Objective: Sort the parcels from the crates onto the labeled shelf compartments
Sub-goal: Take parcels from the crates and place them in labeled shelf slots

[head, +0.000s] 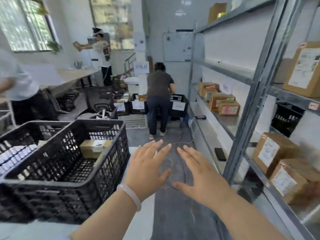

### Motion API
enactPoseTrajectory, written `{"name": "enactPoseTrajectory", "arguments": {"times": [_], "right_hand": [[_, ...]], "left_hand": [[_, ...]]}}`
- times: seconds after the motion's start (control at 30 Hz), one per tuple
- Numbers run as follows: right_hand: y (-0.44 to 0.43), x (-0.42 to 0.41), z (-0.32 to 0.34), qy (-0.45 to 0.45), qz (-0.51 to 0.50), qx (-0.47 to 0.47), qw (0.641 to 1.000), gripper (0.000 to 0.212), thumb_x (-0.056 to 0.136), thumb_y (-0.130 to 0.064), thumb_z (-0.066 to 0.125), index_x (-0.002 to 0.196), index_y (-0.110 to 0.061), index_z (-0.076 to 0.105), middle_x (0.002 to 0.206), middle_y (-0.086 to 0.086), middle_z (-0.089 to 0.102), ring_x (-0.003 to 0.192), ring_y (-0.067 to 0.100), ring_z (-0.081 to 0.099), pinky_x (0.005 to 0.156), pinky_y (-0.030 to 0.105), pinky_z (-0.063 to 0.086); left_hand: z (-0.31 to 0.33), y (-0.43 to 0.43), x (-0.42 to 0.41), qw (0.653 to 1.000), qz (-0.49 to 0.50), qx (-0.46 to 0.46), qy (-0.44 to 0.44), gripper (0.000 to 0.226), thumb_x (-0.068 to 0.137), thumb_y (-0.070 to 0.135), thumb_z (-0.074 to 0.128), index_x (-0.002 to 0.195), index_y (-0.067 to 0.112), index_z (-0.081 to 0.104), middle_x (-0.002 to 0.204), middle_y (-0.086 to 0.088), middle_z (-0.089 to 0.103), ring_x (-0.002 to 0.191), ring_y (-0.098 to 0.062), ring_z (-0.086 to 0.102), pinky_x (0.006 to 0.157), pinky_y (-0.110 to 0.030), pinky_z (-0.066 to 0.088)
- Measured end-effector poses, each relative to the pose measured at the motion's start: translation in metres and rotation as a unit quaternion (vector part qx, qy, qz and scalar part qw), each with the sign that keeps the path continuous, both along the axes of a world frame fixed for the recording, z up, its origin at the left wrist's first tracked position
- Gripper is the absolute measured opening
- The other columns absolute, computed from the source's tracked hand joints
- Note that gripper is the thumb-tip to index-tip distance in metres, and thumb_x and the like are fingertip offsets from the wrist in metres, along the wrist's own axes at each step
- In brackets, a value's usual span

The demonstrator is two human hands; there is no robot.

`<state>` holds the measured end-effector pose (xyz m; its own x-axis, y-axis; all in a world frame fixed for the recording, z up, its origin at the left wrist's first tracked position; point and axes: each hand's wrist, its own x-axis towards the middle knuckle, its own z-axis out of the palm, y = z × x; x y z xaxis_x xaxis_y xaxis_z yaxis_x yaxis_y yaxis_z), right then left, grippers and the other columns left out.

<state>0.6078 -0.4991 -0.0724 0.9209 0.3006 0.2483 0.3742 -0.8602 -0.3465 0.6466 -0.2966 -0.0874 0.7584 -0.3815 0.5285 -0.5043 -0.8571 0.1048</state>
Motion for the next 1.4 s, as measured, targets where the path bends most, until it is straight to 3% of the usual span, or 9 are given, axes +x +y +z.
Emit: {"name": "enactPoseTrajectory", "arguments": {"times": [0.3,0.63,0.9,1.03,1.23,1.4], "right_hand": [[0.203,0.031,-0.014,0.030,0.117,0.039,0.992,0.091,0.084,-0.064,0.058,0.151,-0.045,0.000,0.160,-0.021,-0.003,0.144,-0.004,-0.007,0.114,0.019,0.002],[0.409,0.052,-0.033,0.064,0.139,0.075,0.985,0.084,0.086,-0.063,0.055,0.152,-0.045,0.005,0.159,-0.024,0.003,0.145,-0.005,-0.002,0.120,0.027,0.012],[0.482,0.090,-0.048,0.098,0.161,0.057,0.980,0.078,0.091,-0.058,0.051,0.151,-0.046,0.004,0.159,-0.024,0.005,0.146,-0.003,0.000,0.119,0.025,0.010],[0.517,0.123,-0.052,0.099,0.191,0.059,0.975,0.075,0.092,-0.057,0.050,0.153,-0.043,0.007,0.159,-0.023,0.008,0.145,-0.003,0.002,0.116,0.021,0.009],[0.565,0.173,-0.058,0.118,0.239,0.044,0.963,0.073,0.093,-0.055,0.050,0.153,-0.038,0.012,0.159,-0.017,0.014,0.146,0.003,0.010,0.116,0.022,0.013],[0.611,0.203,-0.064,0.144,0.266,0.017,0.953,0.075,0.093,-0.053,0.052,0.154,-0.036,0.013,0.160,-0.014,0.015,0.147,0.005,0.010,0.117,0.024,0.013]], "left_hand": [[-0.020,0.216,-0.028,0.989,0.140,0.005,0.044,0.066,0.083,0.059,0.050,0.144,0.034,0.045,0.148,0.006,0.049,0.138,-0.021,0.045,0.106,-0.052,0.045],[-0.037,0.418,-0.025,0.975,0.198,-0.010,0.097,0.066,0.085,0.062,0.044,0.146,0.035,0.044,0.148,0.007,0.049,0.138,-0.019,0.045,0.110,-0.044,0.042],[-0.070,0.488,-0.002,0.954,0.245,-0.056,0.162,0.071,0.085,0.065,0.035,0.150,0.037,0.038,0.152,0.009,0.043,0.142,-0.017,0.038,0.114,-0.042,0.039],[-0.077,0.516,0.018,0.940,0.283,-0.068,0.175,0.063,0.088,0.057,0.052,0.147,0.034,0.044,0.147,0.008,0.048,0.138,-0.018,0.044,0.112,-0.041,0.041],[-0.077,0.562,0.058,0.917,0.326,-0.078,0.218,0.065,0.095,0.047,0.057,0.153,0.034,0.031,0.157,0.011,0.031,0.146,-0.012,0.026,0.119,-0.026,0.020],[-0.085,0.610,0.082,0.887,0.358,-0.128,0.261,0.069,0.092,0.046,0.062,0.153,0.030,0.033,0.156,0.004,0.036,0.143,-0.017,0.033,0.120,-0.034,0.029]]}}
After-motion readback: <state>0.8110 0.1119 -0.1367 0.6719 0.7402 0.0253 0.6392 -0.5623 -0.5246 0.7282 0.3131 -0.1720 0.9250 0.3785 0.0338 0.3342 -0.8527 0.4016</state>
